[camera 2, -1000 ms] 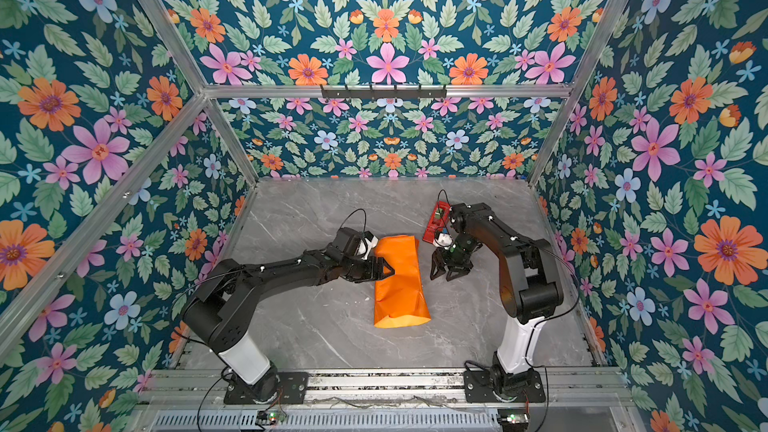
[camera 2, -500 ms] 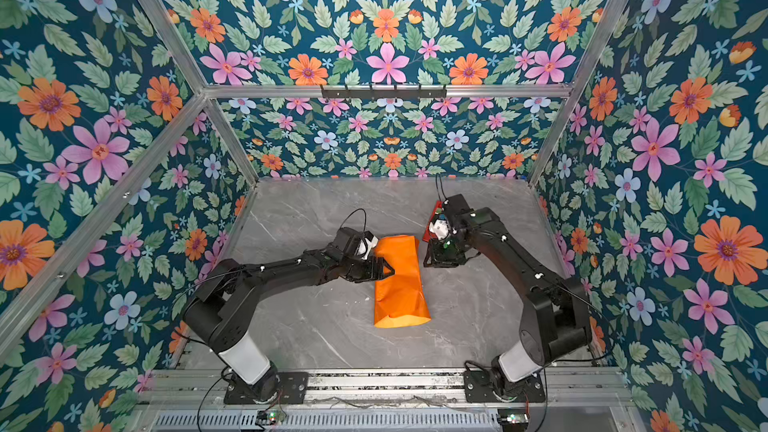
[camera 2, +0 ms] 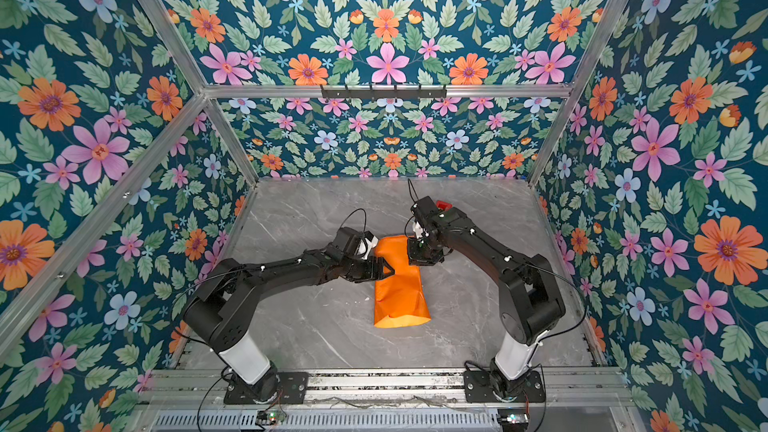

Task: Wrap the gift box in paper

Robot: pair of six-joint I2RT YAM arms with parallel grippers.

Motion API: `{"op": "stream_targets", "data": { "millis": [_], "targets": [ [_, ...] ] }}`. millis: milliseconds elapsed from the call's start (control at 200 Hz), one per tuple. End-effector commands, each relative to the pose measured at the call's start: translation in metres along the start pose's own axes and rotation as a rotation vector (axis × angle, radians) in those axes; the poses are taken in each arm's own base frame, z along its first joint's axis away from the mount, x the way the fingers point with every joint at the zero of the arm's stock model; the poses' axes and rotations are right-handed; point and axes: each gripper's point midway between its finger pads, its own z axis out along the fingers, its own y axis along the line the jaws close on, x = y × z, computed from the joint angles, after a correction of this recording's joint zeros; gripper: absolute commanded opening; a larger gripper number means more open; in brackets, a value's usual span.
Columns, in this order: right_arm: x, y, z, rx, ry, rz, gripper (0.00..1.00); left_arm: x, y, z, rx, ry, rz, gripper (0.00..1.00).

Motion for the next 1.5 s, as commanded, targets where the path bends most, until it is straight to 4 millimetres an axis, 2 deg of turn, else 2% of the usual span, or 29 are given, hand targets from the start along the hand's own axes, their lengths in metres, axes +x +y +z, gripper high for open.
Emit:
{"op": "stream_targets", "data": {
  "millis": [0,690,1030,1280,1495],
  "targets": [
    [-0.006,-0.009,0.004,0.053,-0.022,0.021,0.26,0.019,0.049,0.001,-0.22,0.042,-0.037,0.76],
    [0.002,-0.02,0.024,0.078,0.024,0.038,0.27,0.02,0.05,0.001,-0.225,0.043,-0.035,0.76],
    [0.009,-0.019,0.031,0.048,0.04,0.057,0.32,0.019,0.051,0.0,-0.232,0.04,-0.036,0.76],
    [0.003,-0.018,0.014,0.052,-0.002,0.049,0.41,0.019,0.051,0.0,-0.234,0.041,-0.036,0.76],
    [0.002,-0.014,0.005,0.043,-0.019,0.045,0.43,0.019,0.05,0.001,-0.231,0.042,-0.035,0.76]
  ]
}}
